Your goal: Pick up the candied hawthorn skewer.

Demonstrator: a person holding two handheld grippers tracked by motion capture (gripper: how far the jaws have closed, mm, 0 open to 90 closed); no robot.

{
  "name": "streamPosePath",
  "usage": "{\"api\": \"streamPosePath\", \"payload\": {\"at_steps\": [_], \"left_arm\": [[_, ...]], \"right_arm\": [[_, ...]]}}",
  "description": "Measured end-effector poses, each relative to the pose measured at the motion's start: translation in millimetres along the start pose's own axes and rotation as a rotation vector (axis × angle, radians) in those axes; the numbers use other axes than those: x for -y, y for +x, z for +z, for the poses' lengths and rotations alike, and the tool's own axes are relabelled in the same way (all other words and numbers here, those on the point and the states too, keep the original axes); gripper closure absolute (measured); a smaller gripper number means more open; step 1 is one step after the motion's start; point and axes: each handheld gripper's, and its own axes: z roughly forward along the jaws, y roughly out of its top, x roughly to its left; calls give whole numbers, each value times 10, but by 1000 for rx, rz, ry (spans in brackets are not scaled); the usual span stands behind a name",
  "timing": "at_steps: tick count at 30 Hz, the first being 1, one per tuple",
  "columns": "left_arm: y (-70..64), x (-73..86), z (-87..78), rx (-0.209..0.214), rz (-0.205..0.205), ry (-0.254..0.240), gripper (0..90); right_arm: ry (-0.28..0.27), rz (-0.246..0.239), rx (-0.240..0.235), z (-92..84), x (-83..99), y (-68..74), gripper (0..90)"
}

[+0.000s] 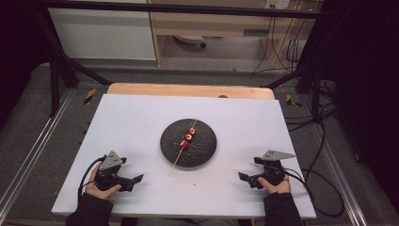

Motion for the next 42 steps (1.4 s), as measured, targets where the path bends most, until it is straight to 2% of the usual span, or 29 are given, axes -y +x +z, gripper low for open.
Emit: {"api": "streamPosePath", "payload": {"at_steps": [16,24,35,42], "left_arm": [[-56,-81,31,13,0,11,10],[-89,-160,35,-7,-3,11,18],[-187,-358,66,-26,0,7,30],[-312,-601,172,-35,16,3,39]], "right_arm": [[-2,3,1,-4,-4,11,6],[-6,3,3,-17,-19,14,6],[-5,6,10,-24,-25,11,6],[-4,1,13,-19,-28,13,6]]}}
